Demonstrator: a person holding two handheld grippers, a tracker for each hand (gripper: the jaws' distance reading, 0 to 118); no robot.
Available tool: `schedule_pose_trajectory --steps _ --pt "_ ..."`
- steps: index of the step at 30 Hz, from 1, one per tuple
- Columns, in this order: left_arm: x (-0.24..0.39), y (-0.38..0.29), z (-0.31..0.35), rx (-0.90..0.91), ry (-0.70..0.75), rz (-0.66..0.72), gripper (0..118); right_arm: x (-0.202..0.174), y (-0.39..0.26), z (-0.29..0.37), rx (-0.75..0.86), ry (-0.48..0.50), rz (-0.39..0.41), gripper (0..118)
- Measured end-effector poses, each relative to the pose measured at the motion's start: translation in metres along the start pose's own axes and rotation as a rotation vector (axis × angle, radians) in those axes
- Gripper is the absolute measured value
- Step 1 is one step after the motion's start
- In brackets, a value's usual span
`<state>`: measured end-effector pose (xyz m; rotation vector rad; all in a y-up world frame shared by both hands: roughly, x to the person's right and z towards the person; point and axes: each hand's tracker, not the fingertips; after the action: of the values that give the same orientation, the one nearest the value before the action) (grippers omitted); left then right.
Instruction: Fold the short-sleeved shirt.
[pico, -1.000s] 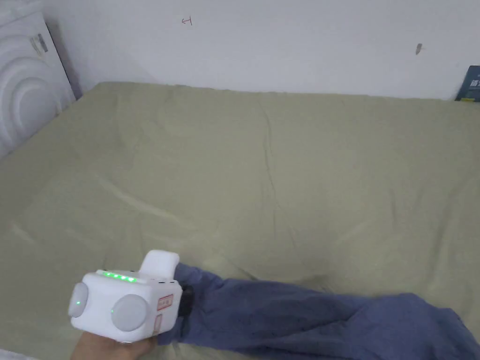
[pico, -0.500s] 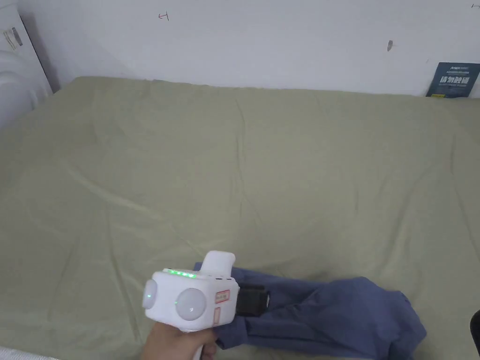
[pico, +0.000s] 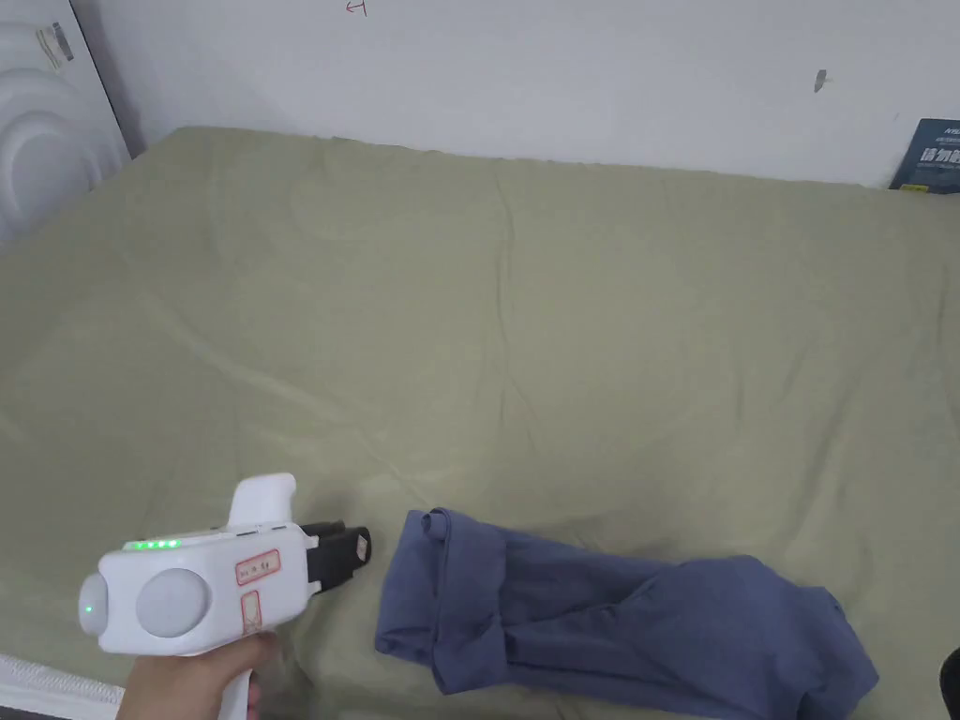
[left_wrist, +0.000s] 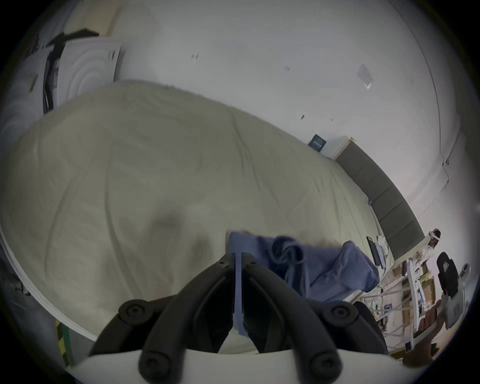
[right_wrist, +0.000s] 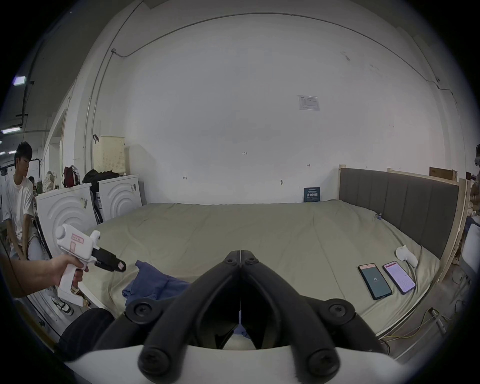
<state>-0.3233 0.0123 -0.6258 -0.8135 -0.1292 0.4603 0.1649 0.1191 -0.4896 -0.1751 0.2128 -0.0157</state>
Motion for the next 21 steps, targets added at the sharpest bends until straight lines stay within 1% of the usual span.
schedule_pose_trajectory --steps 1,3,6,9,11,14,16,18,19,20,21 --pt "0.004 -0.005 -0.008 -0.039 -0.027 -0.019 5 0.0 0.0 0.0 -0.003 -0.001 0.001 0" --pt "0.018 -0.014 -0.02 -0.063 -0.046 -0.045 5 0.0 0.0 0.0 -0.008 -0.004 0.004 0" --pt "0.041 -0.02 -0.041 -0.081 -0.131 -0.065 5 0.001 0.0 0.001 -0.014 -0.014 -0.002 0" --pt "0.07 -0.024 -0.065 -0.125 -0.129 -0.132 5 0.004 -0.001 0.004 -0.02 -0.026 -0.007 0" --pt "0.09 -0.025 -0.079 -0.137 -0.172 -0.149 5 0.006 -0.002 0.006 -0.022 -0.037 -0.005 0" --pt "0.12 -0.03 -0.092 -0.147 -0.182 -0.188 5 0.012 -0.003 0.011 -0.023 -0.053 -0.01 0" --pt "0.138 -0.035 -0.102 -0.167 -0.226 -0.213 5 0.017 -0.003 0.013 -0.026 -0.064 -0.019 0" --pt "0.15 -0.04 -0.113 -0.187 -0.216 -0.24 5 0.021 -0.004 0.014 -0.029 -0.072 -0.024 0" --pt "0.153 -0.042 -0.117 -0.192 -0.166 -0.263 5 0.023 -0.004 0.014 -0.03 -0.076 -0.026 0" --pt "0.154 -0.043 -0.12 -0.193 -0.146 -0.265 5 0.025 -0.004 0.014 -0.033 -0.078 -0.029 0" --pt "0.153 -0.043 -0.116 -0.165 -0.109 -0.276 5 0.027 -0.004 0.014 -0.035 -0.079 -0.029 0"
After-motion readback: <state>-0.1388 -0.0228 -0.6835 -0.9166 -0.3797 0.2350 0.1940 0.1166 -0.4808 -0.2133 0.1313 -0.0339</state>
